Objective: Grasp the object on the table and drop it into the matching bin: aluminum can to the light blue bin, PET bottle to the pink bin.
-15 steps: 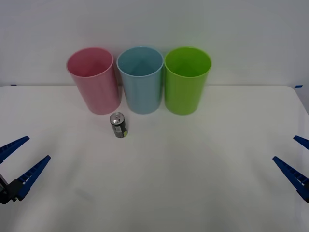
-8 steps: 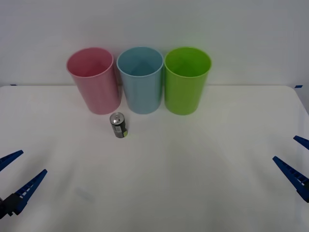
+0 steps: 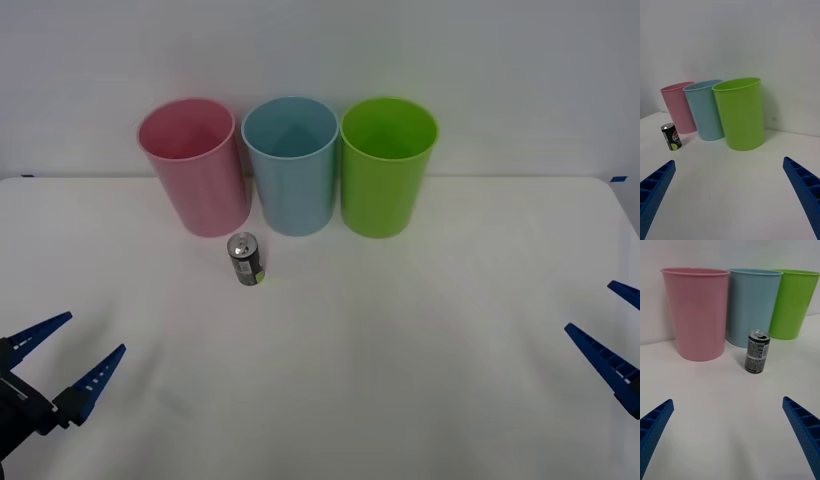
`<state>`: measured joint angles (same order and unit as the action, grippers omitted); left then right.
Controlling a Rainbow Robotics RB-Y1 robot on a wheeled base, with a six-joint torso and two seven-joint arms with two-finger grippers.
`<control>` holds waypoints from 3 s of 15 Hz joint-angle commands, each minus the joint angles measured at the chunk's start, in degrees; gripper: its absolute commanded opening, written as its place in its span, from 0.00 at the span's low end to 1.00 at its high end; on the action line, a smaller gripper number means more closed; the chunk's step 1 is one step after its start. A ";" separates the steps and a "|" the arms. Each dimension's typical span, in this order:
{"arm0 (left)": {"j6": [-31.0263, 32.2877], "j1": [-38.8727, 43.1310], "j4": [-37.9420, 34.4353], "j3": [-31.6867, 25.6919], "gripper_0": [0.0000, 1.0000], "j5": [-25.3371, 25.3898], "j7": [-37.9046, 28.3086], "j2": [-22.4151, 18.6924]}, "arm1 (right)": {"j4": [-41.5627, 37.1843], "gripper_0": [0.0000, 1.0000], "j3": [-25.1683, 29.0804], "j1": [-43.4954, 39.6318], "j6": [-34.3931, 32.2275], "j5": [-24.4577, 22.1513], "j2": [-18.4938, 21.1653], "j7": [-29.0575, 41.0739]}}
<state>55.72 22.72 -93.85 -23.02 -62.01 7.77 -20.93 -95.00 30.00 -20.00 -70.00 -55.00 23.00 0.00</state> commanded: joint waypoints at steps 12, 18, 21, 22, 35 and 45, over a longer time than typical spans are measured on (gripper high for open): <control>-8.26 -17.62 10.88 10.71 1.00 -8.74 -1.35 2.12 | 0.00 1.00 0.00 0.00 0.00 0.00 0.00 0.00; -8.70 -23.95 17.03 14.14 1.00 -10.24 -1.26 2.21 | 0.00 1.00 0.00 0.00 0.00 0.00 0.00 0.00; -9.49 -27.47 20.46 15.72 1.00 -10.68 -0.82 2.21 | 0.00 1.00 0.00 0.00 0.00 0.00 0.00 0.00; -9.58 -28.96 22.13 16.16 1.00 -10.94 -0.65 2.38 | 0.00 1.00 0.00 0.00 0.00 0.00 0.00 0.00; -11.95 -39.69 32.32 16.78 1.00 -19.38 -0.82 7.39 | 0.00 1.00 0.00 0.00 0.00 0.00 0.00 0.00; -13.09 -39.77 32.32 17.22 0.14 -19.82 -0.56 7.74 | 0.00 1.00 0.00 0.00 0.00 0.00 0.00 0.00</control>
<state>42.91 -17.01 -61.51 -5.80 -81.77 7.04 -13.18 -95.00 30.00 -20.00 -70.00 -55.00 23.00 0.00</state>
